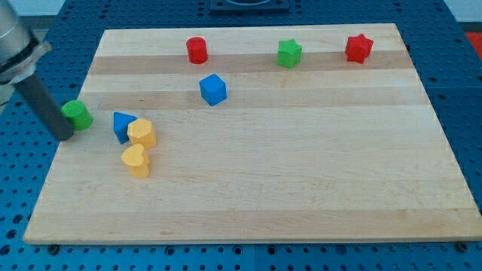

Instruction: Move the blue cube down and a bit right

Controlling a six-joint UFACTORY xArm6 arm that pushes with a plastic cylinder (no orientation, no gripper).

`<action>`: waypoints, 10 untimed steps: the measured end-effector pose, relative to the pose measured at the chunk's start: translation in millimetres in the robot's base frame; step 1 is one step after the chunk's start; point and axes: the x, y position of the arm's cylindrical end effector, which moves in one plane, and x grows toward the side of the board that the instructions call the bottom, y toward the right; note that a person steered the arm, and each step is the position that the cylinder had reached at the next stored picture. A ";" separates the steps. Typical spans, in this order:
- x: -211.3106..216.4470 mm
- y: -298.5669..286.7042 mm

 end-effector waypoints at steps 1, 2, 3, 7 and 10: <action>-63.1 15.1; -98.0 33.2; -126.2 55.5; -41.1 244.5; -7.7 302.4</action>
